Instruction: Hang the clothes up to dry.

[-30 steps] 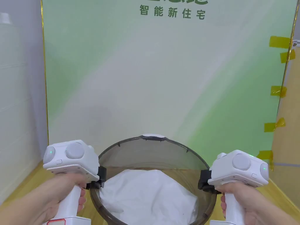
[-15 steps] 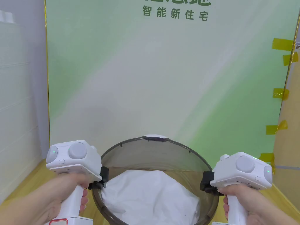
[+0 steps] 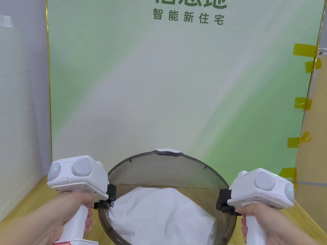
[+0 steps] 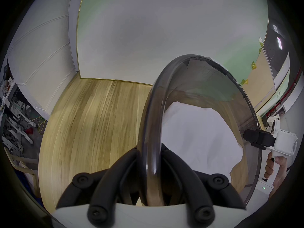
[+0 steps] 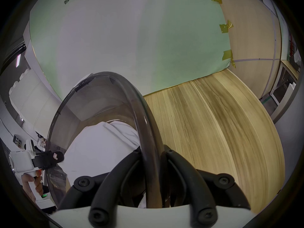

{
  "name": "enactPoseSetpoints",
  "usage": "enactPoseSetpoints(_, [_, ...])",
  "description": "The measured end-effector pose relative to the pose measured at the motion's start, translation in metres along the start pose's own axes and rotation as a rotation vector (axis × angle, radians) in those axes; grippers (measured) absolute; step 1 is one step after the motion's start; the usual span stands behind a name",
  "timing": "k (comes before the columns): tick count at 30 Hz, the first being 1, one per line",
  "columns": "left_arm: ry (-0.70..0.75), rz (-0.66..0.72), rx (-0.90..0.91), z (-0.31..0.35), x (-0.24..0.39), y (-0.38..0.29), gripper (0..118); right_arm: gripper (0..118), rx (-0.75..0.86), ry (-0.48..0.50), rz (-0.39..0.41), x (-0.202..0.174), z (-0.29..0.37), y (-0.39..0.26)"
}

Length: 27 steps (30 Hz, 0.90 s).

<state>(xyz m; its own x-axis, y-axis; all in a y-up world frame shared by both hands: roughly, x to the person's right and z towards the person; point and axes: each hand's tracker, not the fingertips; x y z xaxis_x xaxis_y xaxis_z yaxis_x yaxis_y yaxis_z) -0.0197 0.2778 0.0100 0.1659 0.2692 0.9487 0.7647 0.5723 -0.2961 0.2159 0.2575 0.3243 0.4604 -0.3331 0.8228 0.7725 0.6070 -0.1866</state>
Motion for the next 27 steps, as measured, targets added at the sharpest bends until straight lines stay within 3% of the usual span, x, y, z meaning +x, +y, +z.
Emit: enactPoseSetpoints(27, [-0.005, 0.007, 0.009, -0.0002, 0.0008, 0.0001, 15, 12, 0.006, 0.006, -0.005, 0.0011, 0.0013, 0.0020])
